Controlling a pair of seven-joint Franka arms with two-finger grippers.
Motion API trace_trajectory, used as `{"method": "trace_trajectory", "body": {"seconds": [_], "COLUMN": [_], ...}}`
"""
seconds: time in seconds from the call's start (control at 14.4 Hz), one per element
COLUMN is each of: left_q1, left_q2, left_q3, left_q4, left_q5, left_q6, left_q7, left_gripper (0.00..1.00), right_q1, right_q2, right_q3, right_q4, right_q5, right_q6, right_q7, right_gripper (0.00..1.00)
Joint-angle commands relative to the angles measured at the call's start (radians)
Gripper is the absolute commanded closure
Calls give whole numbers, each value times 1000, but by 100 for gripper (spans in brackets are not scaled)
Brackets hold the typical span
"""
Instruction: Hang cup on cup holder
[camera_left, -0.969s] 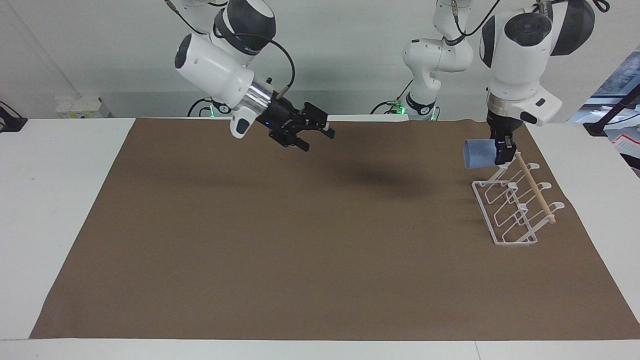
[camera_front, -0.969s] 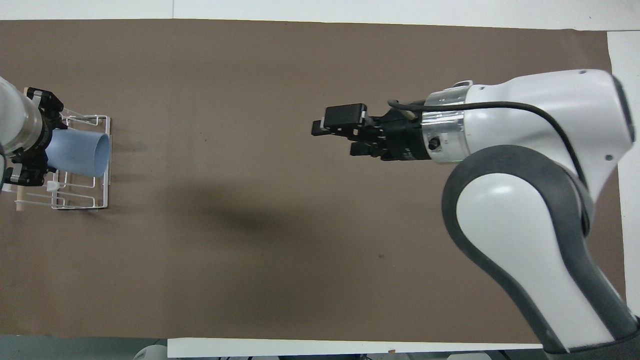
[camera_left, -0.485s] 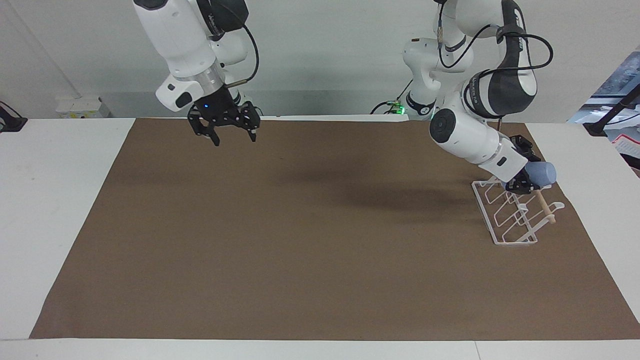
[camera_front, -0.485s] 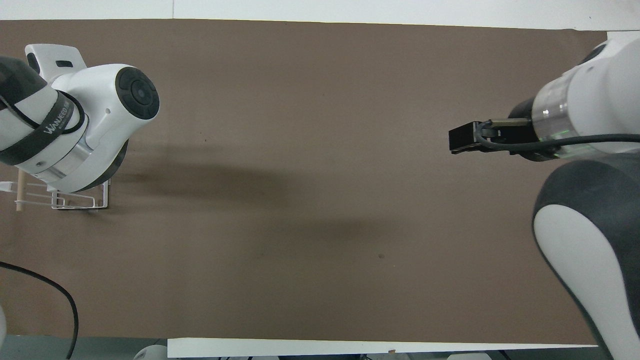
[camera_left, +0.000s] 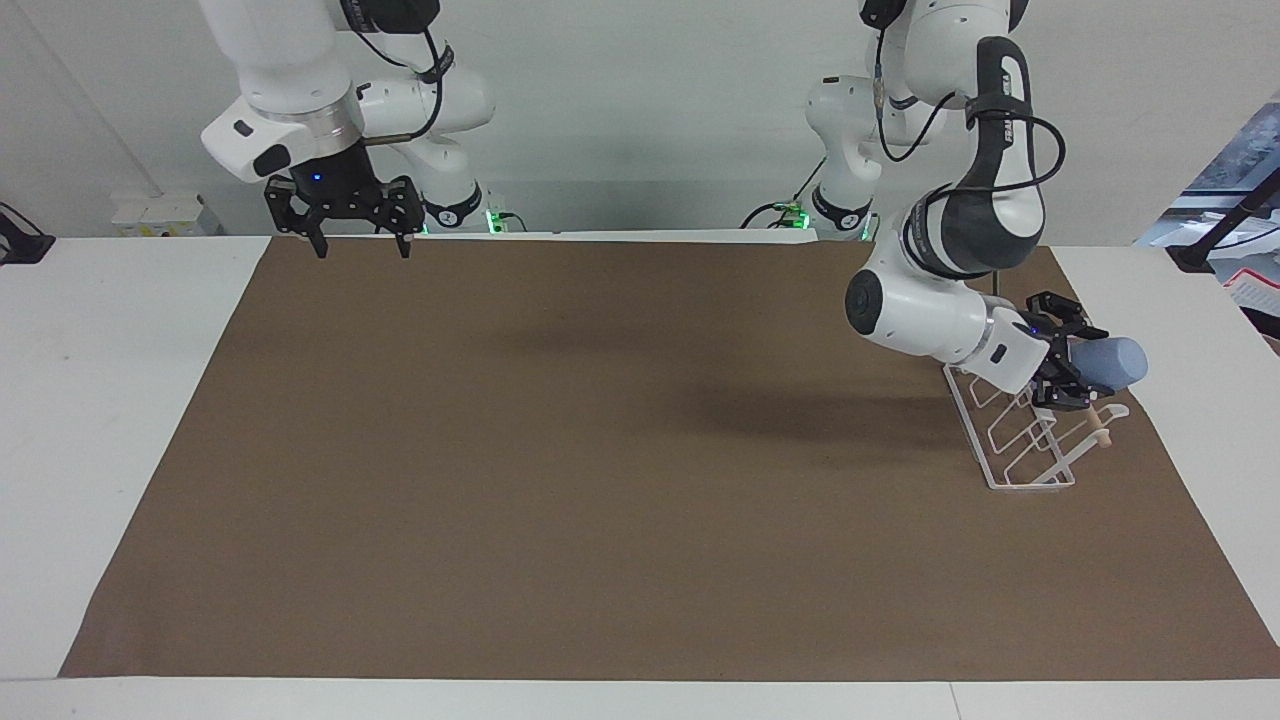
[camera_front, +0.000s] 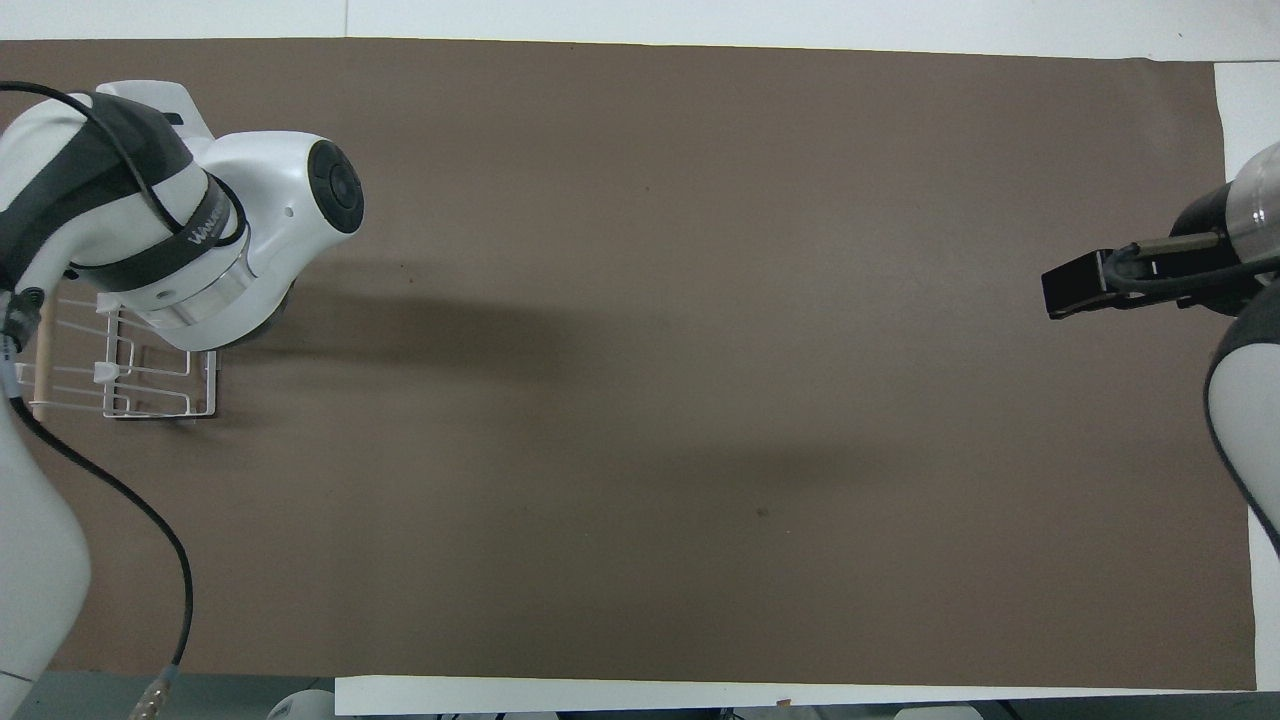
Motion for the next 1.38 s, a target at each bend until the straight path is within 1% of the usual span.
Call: {"method": "trace_trajectory", "body": {"seconds": [0.0,0.28,0.35,0.42,0.48,0.62,0.69,0.83,0.9,1.04,1.11,1.18,1.25,1.32], "left_q1": [-15,-16,-16,-15,-12,-4,-4,-2,11,17,27,43,60,85], "left_q2": [66,108,108,108,109,109,109,109,109,97,59,-16,-59,-116], "left_q3": [6,5,2,2,2,2,2,5,5,8,6,5,8,9], "left_q4": [36,29,29,35,33,39,50,71,75,99,105,99,101,101], "left_q5": [25,29,28,26,28,17,3,-62,-63,-67,-76,-104,-180,-286], "left_q6": [-50,-47,-43,-35,-27,11,8,-22,-24,-10,-3,16,49,74], "left_q7": [-58,-139,-143,-144,-141,-126,-126,-121,-88,50,105,199,301,406], "left_gripper": [100,100,92,43,2,0,0,0,0,0,0,0,0,0], "right_q1": [-24,-47,-66,-84,-92,-101,-101,-104,-104,-104,-106,-113,-127,-127], "right_q2": [-15,-21,-23,-23,-23,-23,-23,-23,-23,-23,-23,-23,-23,-27], "right_q3": [7,7,7,7,7,7,7,9,9,9,9,7,9,9], "right_q4": [-26,-43,-45,-46,-46,-45,-45,-45,-45,-45,-43,-45,-43,-45], "right_q5": [-10,-10,-10,3,22,26,26,26,26,26,26,26,27,27], "right_q6": [-27,-27,-27,-27,-27,-25,-27,-25,-25,-27,-27,-27,-28,-33], "right_q7": [-20,-19,-22,-17,-16,-20,-19,-20,-20,-22,-23,-25,-25,-29], "right_gripper": [1,1,1,1,1,1,1,1,1,1,1,1,1,1]}}
